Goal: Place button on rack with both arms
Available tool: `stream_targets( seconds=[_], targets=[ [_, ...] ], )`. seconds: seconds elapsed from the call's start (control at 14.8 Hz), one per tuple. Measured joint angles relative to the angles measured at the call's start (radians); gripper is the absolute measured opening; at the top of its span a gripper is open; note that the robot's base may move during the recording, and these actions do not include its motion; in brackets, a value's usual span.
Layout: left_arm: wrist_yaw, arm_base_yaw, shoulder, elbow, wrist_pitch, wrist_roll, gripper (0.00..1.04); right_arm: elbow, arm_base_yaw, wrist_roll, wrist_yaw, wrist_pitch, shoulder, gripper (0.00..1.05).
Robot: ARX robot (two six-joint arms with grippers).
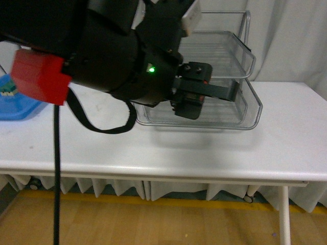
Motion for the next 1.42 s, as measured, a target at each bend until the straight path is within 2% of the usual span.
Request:
stream_targets(
  seconds=[0.2, 0.41, 1.42],
  targets=[
    [-0.049, -0.06, 0.154, 0.187, -0.067, 0.028, 0.37, 0.0, 0.0, 0.0, 0.0, 0.0, 0.0, 0.98],
    [-0.08, -0.079, 0.288, 0.335, -0.141, 0.045, 0.37, 0.0, 0.0, 0.0, 0.0, 0.0, 0.0, 0.98],
    [-0.188, -0.039, 0.689, 0.939, -0.478, 0.072, 0.37, 0.0, 0.0, 0.0, 0.0, 0.0, 0.0, 0.98]
  ],
)
